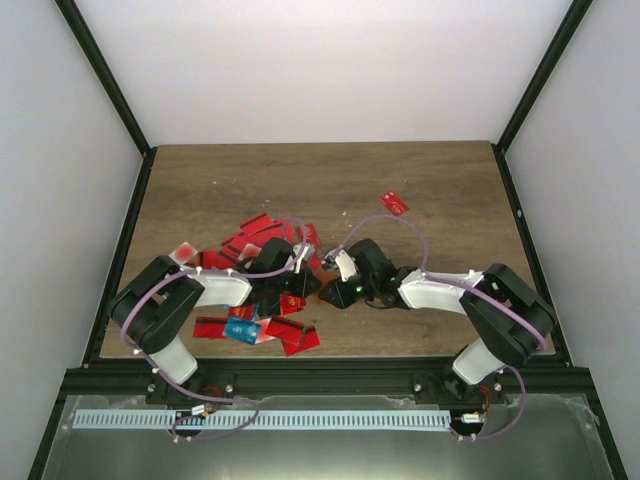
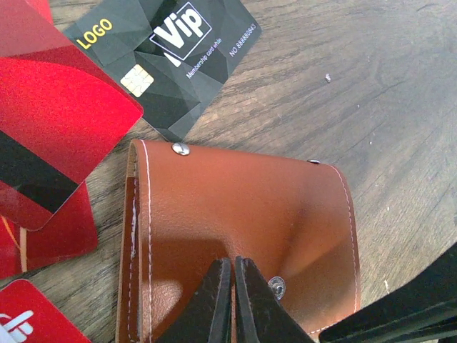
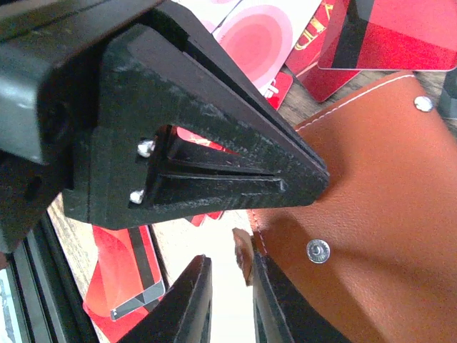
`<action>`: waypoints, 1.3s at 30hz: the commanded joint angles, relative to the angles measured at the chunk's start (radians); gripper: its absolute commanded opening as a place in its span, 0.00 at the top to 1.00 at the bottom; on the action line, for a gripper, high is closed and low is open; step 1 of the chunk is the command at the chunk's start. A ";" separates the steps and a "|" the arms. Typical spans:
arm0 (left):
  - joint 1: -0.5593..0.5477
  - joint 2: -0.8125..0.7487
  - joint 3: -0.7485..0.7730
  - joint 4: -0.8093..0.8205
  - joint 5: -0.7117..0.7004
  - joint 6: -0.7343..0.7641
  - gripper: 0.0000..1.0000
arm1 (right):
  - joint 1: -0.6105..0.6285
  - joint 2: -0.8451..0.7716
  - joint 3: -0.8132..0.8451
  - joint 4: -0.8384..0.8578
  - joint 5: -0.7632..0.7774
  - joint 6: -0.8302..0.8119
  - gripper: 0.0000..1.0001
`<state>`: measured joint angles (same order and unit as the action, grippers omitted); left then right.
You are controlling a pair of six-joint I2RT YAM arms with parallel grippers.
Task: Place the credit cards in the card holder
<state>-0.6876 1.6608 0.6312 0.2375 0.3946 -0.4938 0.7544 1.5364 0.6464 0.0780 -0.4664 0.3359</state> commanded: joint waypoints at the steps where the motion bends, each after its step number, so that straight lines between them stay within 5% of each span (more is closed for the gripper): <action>1: -0.001 0.015 -0.028 -0.032 0.001 0.007 0.94 | 0.009 0.025 0.042 0.021 0.008 -0.015 0.83; 10: 0.001 0.012 -0.029 -0.029 0.003 0.006 0.95 | 0.008 0.026 0.044 0.013 0.044 -0.006 0.75; 19: 0.002 0.018 -0.030 -0.025 0.009 0.006 0.95 | 0.008 0.050 0.042 0.041 0.015 -0.005 0.83; 25: 0.002 0.019 -0.032 -0.024 0.009 0.006 0.95 | 0.008 0.046 0.043 0.037 0.027 0.003 0.99; 39: 0.001 0.020 -0.035 -0.028 0.002 0.011 0.96 | 0.007 0.045 0.080 -0.048 0.157 0.034 0.99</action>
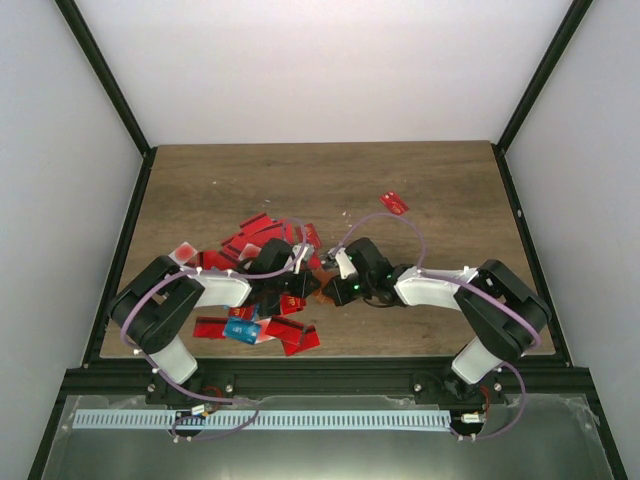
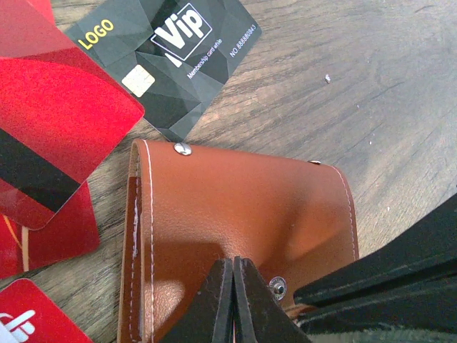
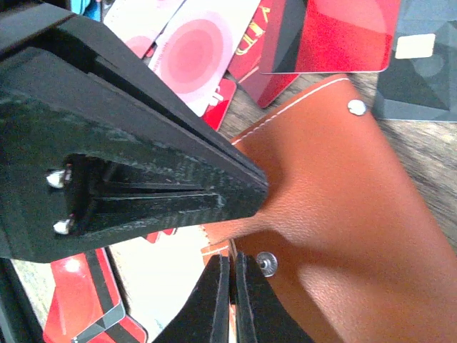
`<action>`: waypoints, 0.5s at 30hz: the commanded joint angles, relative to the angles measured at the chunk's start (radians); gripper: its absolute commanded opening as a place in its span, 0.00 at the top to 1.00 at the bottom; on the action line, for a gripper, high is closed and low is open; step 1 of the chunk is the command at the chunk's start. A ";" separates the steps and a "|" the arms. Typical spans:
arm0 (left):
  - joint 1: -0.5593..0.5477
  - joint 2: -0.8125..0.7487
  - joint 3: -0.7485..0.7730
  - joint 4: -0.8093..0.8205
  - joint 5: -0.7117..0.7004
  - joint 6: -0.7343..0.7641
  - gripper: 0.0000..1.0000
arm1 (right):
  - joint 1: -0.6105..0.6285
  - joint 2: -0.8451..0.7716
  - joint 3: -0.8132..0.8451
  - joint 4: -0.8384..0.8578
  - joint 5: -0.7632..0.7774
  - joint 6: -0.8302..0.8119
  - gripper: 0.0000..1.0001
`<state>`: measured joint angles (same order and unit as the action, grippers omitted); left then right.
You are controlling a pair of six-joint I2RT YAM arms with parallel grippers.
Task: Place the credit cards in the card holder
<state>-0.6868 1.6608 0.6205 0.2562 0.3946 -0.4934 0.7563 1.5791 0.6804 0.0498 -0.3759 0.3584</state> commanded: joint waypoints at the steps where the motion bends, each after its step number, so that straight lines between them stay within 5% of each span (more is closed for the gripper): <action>1: 0.000 0.019 -0.025 -0.047 0.001 0.010 0.96 | 0.005 0.008 0.050 -0.024 0.074 0.013 0.99; 15: 0.001 0.016 -0.032 -0.046 0.000 0.012 0.96 | -0.005 0.058 0.100 -0.097 0.131 0.052 0.99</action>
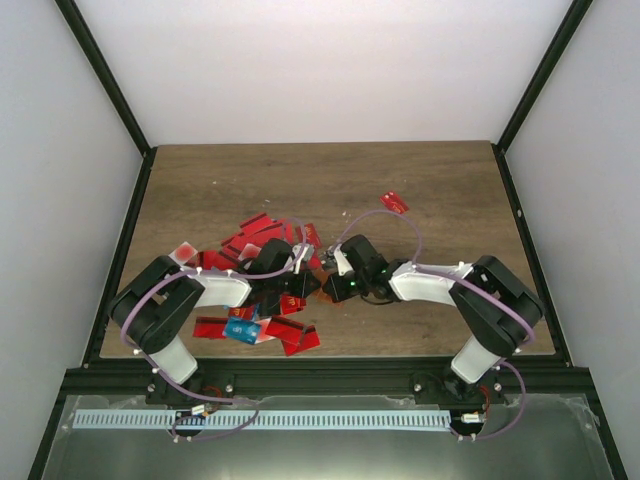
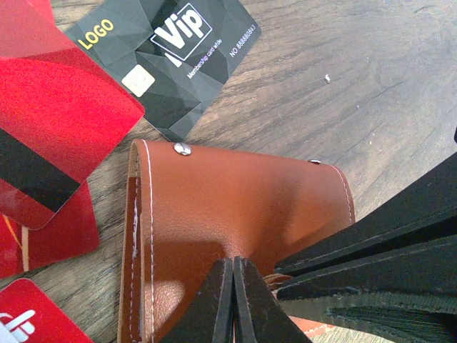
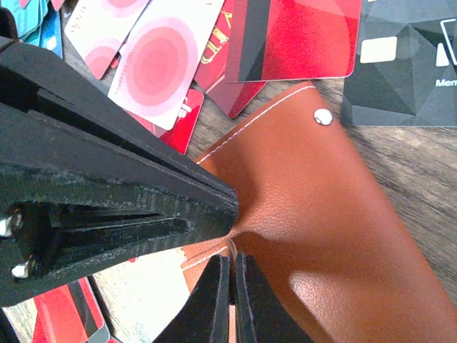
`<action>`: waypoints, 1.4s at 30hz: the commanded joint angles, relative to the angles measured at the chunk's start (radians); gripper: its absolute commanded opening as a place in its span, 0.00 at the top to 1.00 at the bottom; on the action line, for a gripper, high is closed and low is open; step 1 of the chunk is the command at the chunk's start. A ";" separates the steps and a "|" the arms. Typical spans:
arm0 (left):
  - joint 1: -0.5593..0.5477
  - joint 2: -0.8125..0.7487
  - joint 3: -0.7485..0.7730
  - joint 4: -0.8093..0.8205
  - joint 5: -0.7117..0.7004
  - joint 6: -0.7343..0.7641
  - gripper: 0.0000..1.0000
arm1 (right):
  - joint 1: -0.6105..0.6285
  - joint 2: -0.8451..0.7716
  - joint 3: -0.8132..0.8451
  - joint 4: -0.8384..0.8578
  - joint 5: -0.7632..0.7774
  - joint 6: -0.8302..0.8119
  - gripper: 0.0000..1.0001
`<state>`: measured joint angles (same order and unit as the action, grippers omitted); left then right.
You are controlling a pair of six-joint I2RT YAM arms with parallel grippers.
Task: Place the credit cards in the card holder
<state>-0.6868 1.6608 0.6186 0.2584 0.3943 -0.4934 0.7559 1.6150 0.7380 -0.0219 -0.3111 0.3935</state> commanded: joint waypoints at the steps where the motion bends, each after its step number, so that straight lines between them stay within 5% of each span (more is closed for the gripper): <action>1: 0.000 0.015 -0.031 -0.049 0.000 0.012 0.96 | -0.006 0.024 0.045 -0.033 0.069 0.019 0.99; 42: 0.000 0.031 -0.048 -0.021 -0.003 0.015 0.96 | -0.018 0.010 0.039 -0.181 0.133 0.107 0.99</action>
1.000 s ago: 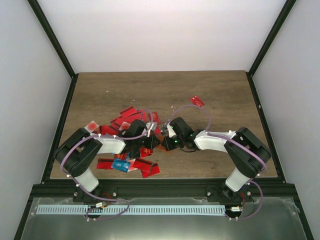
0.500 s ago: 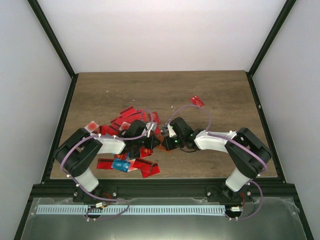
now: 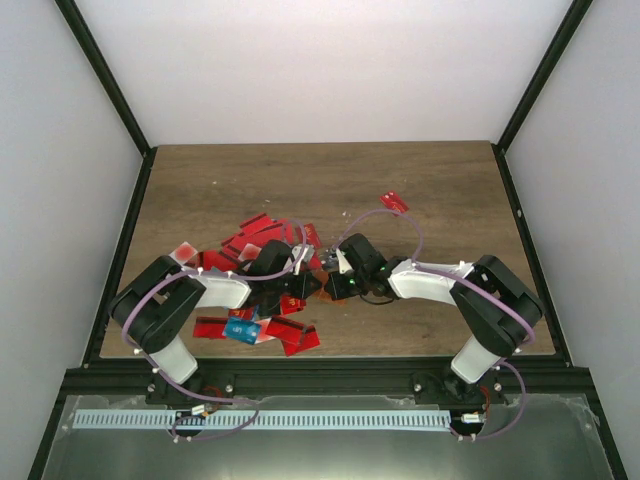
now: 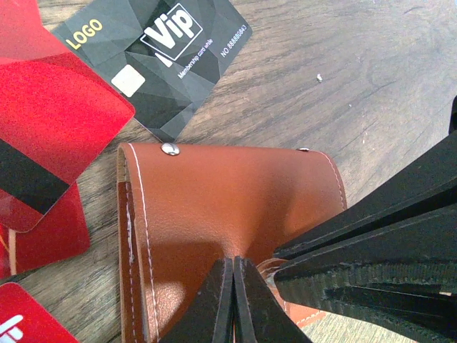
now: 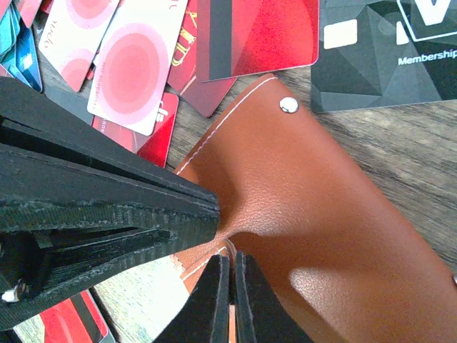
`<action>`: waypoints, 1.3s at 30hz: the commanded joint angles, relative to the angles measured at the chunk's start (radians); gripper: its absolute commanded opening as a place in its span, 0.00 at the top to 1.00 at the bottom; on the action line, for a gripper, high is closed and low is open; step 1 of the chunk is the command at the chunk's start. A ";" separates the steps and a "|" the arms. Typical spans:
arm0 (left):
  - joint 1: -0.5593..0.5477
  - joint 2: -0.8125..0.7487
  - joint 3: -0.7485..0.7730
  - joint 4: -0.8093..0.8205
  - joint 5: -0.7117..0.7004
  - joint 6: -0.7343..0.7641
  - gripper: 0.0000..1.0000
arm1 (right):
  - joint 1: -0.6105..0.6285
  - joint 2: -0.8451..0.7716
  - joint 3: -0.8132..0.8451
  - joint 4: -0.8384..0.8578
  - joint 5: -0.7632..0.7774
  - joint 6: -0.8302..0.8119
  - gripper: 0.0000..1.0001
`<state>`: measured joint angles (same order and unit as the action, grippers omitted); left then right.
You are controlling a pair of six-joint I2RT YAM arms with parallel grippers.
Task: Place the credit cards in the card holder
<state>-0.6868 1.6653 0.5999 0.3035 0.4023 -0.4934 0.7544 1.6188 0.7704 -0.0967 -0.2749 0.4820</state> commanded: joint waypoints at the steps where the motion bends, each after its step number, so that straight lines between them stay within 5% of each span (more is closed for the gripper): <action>1: 0.001 0.028 -0.031 -0.064 -0.011 0.015 0.96 | -0.017 0.010 0.008 -0.111 0.100 0.022 0.99; 20: 0.001 0.013 -0.032 -0.092 -0.024 0.035 0.96 | -0.018 0.068 -0.070 -0.165 0.192 0.081 0.99; 39: -0.010 -0.008 0.013 -0.185 -0.100 0.044 0.96 | -0.016 0.060 -0.236 -0.190 0.198 0.306 0.99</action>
<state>-0.6941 1.6489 0.6163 0.2375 0.3668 -0.4667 0.7544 1.5978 0.6498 0.0566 -0.2413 0.7231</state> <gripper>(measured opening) 0.040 0.026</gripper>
